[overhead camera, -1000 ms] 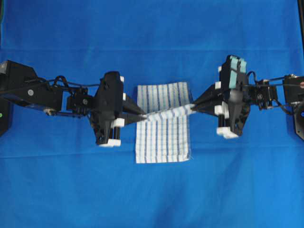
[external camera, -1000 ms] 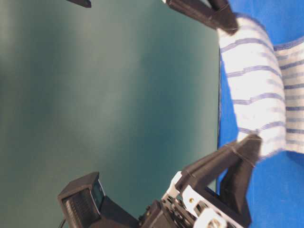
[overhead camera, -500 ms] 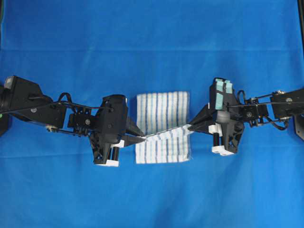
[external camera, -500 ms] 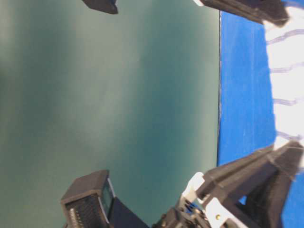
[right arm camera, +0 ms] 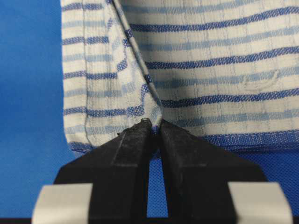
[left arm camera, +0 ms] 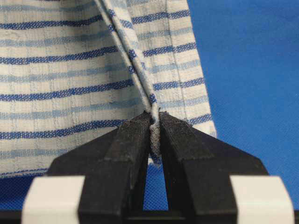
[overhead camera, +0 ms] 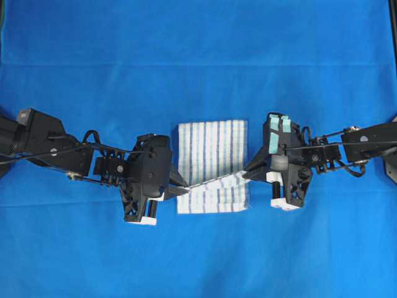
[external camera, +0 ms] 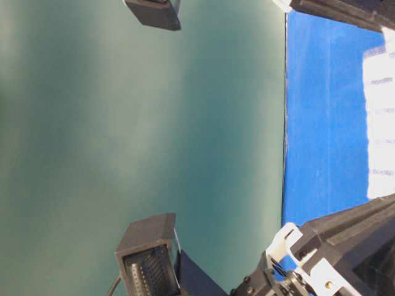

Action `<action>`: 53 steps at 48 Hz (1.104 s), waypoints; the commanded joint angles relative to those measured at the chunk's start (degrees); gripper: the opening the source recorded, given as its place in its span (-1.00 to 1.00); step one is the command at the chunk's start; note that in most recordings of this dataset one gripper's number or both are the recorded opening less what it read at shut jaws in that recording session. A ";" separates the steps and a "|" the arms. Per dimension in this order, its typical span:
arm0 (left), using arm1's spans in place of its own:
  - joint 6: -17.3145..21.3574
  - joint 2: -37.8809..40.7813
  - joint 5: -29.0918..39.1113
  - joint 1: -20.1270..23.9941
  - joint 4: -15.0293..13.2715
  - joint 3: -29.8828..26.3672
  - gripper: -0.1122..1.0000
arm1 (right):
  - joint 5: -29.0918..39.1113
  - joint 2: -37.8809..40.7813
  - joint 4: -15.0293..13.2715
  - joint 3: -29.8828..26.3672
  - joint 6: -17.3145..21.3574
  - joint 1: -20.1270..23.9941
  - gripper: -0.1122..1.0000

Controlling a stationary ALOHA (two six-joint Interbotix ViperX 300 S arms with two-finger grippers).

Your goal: Fold the blue towel.

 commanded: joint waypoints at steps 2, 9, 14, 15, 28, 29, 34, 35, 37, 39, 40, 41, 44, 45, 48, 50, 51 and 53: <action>-0.09 -0.79 -0.09 -0.79 0.00 -0.44 -0.70 | -0.09 0.53 0.35 -0.79 0.00 0.09 -0.64; -0.09 -0.88 -0.09 -0.79 0.00 -0.44 -0.70 | -0.09 0.79 0.18 -1.41 0.00 0.09 -0.63; 0.00 -1.41 0.26 -0.70 -0.09 -0.53 -0.46 | 0.09 0.70 0.18 -1.85 0.09 0.09 -0.41; 0.00 -1.58 0.26 -0.62 -0.09 -0.44 -0.38 | 0.18 0.53 0.35 -2.02 0.09 0.09 -0.30; 0.79 -8.88 6.15 -0.53 0.00 -0.18 0.32 | 6.59 -6.68 0.18 -4.04 -0.09 0.62 0.20; 0.79 -9.67 6.94 -0.53 0.00 -0.09 0.31 | 7.21 -7.65 0.18 -4.04 -0.09 0.62 0.19; 0.88 -13.71 10.99 -0.44 0.00 0.00 0.30 | 10.90 -13.45 0.00 -3.96 -0.18 0.62 0.19; 0.88 -14.50 11.78 -0.44 0.00 0.09 0.30 | 11.51 -14.50 0.00 -3.87 -0.26 0.53 0.19; 0.97 -16.26 13.01 -0.44 0.00 0.26 0.30 | 12.74 -16.79 -0.26 -3.69 -0.35 0.53 0.19; 0.97 -17.93 13.89 -0.44 0.00 0.53 0.30 | 13.80 -19.16 -0.53 -3.43 -0.44 0.53 0.20; 0.97 -18.72 14.24 -0.35 0.09 0.79 0.30 | 14.33 -20.30 -0.70 -3.34 -0.44 0.62 0.19; 0.97 -19.69 14.50 -0.35 0.09 1.05 0.30 | 14.68 -21.45 -1.05 -3.08 -0.44 0.53 0.19; 1.05 -23.03 14.94 -0.44 0.09 1.93 0.31 | 16.00 -25.49 -2.02 -2.20 -0.53 0.53 0.19; 1.05 -23.99 14.94 -0.44 0.09 2.29 0.30 | 16.35 -26.63 -2.29 -1.76 -0.53 0.53 0.19; 1.14 -27.16 14.94 -0.44 0.18 3.43 0.30 | 17.05 -30.15 -3.16 -0.62 -0.53 0.44 0.19; 1.14 -29.27 14.85 -0.44 0.26 4.48 0.31 | 17.23 -32.52 -3.69 0.18 -0.53 0.35 0.19; 1.14 -30.41 14.85 -0.44 0.26 5.01 0.31 | 17.58 -33.75 -3.87 0.53 -0.53 0.35 0.19; 1.14 -32.70 14.59 -0.35 0.26 6.24 0.30 | 17.84 -36.12 -4.13 1.23 -0.53 0.35 0.19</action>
